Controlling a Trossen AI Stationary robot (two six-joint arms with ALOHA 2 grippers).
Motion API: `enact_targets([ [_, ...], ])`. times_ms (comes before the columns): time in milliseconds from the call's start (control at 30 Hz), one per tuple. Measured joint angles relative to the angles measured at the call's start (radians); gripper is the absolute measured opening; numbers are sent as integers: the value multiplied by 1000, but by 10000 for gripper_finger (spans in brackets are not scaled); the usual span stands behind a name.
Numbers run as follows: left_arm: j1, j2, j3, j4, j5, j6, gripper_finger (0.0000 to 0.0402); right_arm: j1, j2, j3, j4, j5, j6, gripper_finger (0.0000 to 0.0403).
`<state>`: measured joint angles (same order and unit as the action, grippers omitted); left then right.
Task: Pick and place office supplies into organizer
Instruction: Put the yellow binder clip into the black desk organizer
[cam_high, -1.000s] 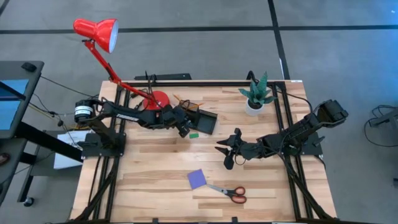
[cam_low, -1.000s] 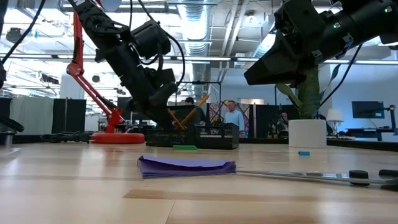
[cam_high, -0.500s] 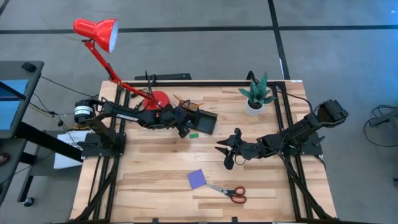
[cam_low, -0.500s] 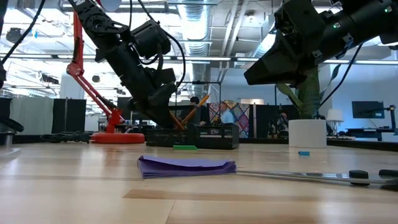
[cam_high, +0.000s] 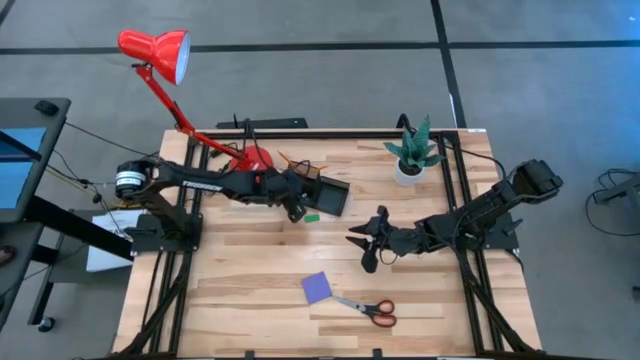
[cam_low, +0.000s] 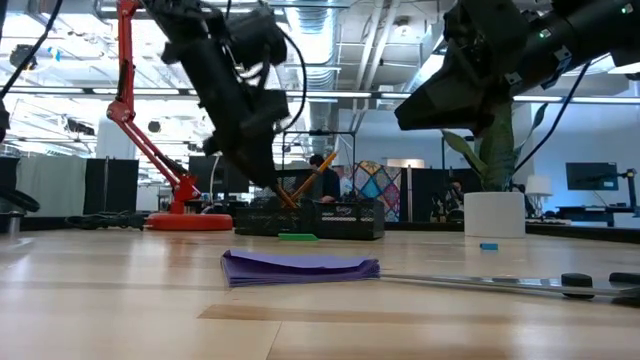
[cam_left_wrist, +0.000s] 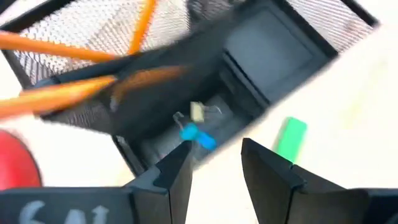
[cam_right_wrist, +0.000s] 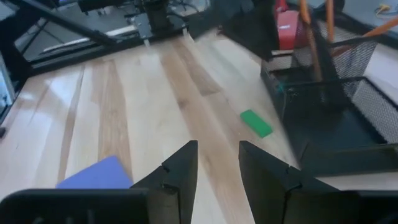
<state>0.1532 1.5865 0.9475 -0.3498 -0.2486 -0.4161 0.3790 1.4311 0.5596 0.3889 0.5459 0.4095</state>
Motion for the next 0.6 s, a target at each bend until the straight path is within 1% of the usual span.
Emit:
enact_targets([
  [100,-51,-39,18,-44,-17,-10,129,1,-8,0,-33,-45,5,111],
  [167,-94,-77,22,-59,-56,-14,129,6,-26,0,-93,-77,40,111],
  [300,-186,-167,22,-69,-164,-28,129,38,-99,0,-314,-77,183,111],
  [400,-248,-232,23,-71,-253,-39,129,83,-168,-1,-497,-77,320,111],
  [500,-299,-280,23,-83,-337,-46,129,147,-222,0,-620,-79,448,111],
  [600,-333,-303,23,-90,-385,-45,129,214,-243,0,-715,-105,482,111],
])
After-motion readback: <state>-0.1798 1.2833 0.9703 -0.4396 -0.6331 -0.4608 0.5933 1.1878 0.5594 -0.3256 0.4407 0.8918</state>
